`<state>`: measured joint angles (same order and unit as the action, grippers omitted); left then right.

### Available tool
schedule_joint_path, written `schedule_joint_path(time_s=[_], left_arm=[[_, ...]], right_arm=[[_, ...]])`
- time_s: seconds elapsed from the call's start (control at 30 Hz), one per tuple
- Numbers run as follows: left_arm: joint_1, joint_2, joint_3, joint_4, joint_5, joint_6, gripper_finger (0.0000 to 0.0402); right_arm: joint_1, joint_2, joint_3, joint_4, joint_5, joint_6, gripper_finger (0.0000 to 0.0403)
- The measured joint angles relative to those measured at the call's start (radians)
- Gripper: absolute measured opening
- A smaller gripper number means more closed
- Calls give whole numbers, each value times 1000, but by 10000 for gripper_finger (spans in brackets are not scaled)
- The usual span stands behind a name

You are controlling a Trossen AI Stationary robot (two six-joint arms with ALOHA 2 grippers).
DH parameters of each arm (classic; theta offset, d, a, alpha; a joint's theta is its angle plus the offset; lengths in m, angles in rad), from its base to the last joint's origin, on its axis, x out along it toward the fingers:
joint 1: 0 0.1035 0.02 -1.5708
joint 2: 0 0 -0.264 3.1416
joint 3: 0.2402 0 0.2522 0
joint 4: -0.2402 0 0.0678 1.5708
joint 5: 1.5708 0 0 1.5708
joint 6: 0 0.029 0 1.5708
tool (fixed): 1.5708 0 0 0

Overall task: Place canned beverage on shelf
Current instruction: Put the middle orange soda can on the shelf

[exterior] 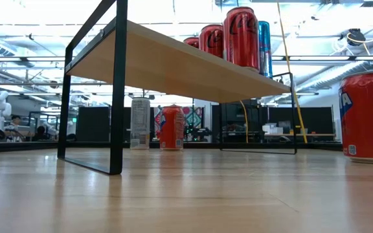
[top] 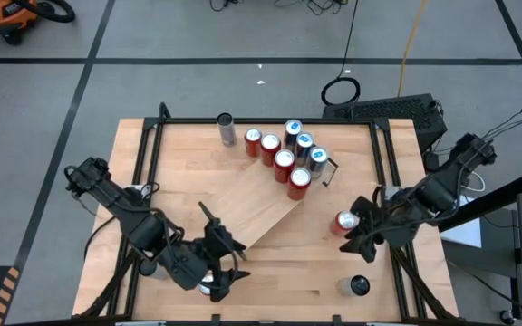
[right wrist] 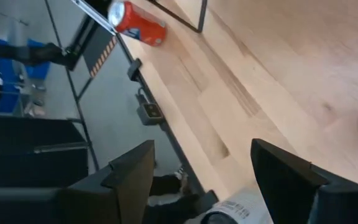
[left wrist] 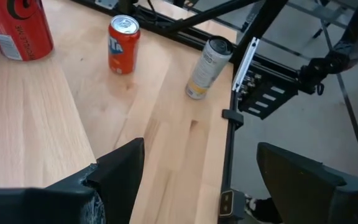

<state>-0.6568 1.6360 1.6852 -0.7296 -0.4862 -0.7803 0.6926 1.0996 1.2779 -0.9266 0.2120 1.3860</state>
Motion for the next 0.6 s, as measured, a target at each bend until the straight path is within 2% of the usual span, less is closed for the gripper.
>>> schedule_joint_path(time_s=[0.27, 0.6], left_arm=[[0, 0, 0, -54, -1, 4, 312], [9, 0, 0, -46, -2, 28, 312]], right_arm=[[10, 1, 28, -38, 25, 43, 242], [-3, 1, 28, -373, 25, 266, 242]])
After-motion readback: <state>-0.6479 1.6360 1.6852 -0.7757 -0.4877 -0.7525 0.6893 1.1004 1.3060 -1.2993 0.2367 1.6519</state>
